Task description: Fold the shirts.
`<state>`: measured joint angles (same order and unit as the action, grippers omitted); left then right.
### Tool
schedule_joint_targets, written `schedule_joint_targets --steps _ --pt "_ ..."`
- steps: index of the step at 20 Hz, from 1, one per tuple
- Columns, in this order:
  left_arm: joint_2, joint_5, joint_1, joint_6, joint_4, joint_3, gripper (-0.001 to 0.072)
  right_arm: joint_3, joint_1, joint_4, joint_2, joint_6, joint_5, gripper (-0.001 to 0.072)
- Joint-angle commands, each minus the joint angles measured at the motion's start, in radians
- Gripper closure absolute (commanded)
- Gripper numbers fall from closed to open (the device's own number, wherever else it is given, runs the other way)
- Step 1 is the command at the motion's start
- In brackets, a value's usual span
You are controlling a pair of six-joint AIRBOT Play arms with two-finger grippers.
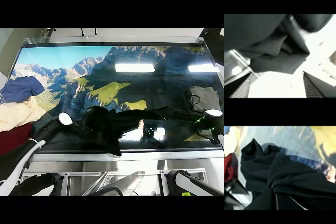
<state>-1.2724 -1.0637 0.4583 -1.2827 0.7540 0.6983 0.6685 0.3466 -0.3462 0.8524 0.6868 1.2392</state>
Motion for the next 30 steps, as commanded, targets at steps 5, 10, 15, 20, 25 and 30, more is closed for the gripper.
schedule_joint_targets --steps 5,10,15,20,25,30 --pt "-0.126 0.120 0.151 -0.016 -0.019 -0.025 0.0159 0.000 0.001 0.002 0.008 -0.007 0.010 0.0694" --pt "-0.093 0.092 0.137 0.003 -0.020 0.166 0.0692 0.008 0.001 0.009 -0.006 -0.006 0.045 0.0694" --pt "0.150 -0.026 0.005 -0.001 -0.021 0.409 0.0693 0.223 0.066 0.177 -0.055 0.024 0.186 0.0694" --pt "0.439 -0.044 -0.198 -0.010 -0.021 0.739 0.0693 0.613 0.202 0.396 -0.118 0.051 0.295 0.0694" --pt "0.626 -0.118 -0.440 -0.010 -0.019 0.943 0.0693 0.913 0.202 0.395 -0.186 0.072 0.285 0.0694" --pt "0.680 -0.273 -0.755 0.023 -0.013 0.982 0.0693 1.030 0.202 0.229 -0.276 0.069 0.164 0.0694"
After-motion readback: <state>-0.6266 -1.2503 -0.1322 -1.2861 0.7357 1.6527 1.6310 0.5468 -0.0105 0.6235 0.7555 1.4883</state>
